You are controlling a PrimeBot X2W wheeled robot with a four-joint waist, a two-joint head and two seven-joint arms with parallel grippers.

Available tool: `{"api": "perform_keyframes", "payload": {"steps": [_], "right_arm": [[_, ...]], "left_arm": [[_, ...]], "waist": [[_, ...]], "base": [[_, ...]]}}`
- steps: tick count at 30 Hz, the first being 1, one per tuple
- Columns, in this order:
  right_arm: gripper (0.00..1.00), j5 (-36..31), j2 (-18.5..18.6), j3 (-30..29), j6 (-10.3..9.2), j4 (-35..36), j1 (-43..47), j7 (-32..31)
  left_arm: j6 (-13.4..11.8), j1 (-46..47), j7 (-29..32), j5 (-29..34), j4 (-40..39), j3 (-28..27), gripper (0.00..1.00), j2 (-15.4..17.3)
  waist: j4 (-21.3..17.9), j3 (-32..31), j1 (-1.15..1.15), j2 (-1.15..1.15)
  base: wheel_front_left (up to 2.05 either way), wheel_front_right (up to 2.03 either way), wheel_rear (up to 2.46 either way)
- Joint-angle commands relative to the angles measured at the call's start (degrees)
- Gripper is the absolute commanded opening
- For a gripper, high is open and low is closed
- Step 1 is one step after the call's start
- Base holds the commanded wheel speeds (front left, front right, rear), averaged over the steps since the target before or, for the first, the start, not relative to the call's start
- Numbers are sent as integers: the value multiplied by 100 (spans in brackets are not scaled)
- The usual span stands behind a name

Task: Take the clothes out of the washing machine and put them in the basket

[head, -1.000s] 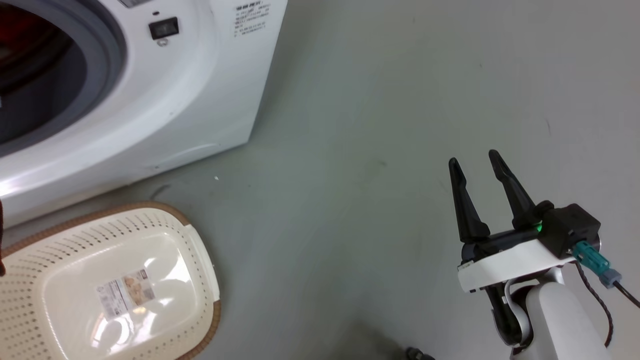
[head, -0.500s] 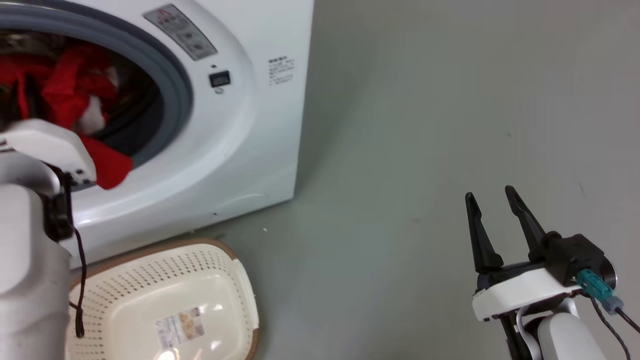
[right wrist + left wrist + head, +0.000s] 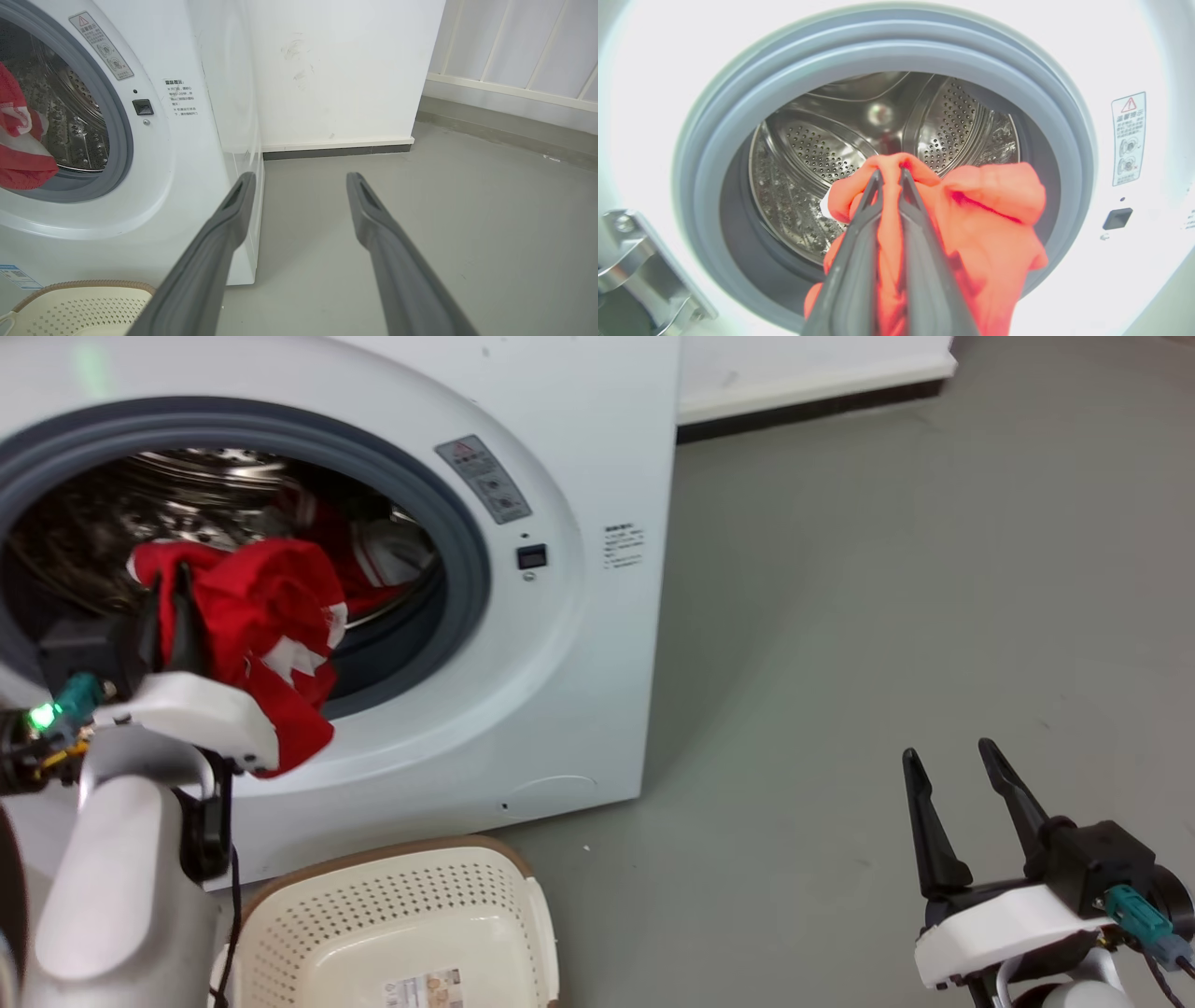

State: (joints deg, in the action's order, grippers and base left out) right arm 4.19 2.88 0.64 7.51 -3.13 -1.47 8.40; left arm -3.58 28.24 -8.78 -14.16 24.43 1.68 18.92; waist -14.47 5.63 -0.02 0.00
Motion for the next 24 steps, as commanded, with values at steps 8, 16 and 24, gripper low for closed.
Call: {"api": "perform_keyframes", "payload": {"steps": [8,16,24], "right_arm": [[100,-37,0,-76,-4,299,287,-173],[100,-67,0,-58,-4,486,276,-230],[100,-163,-1,18,-4,692,-38,-264]], "left_arm": [[-88,-1068,200,-106,-954,122,0,-199],[-375,-2379,394,-154,-1621,332,0,-563],[-469,-2762,326,-203,-1082,600,0,-913]], "waist": [[438,-262,2,0],[614,-132,2,0],[497,470,2,0]], "base": [[0,0,0],[0,0,0],[0,0,0]]}}
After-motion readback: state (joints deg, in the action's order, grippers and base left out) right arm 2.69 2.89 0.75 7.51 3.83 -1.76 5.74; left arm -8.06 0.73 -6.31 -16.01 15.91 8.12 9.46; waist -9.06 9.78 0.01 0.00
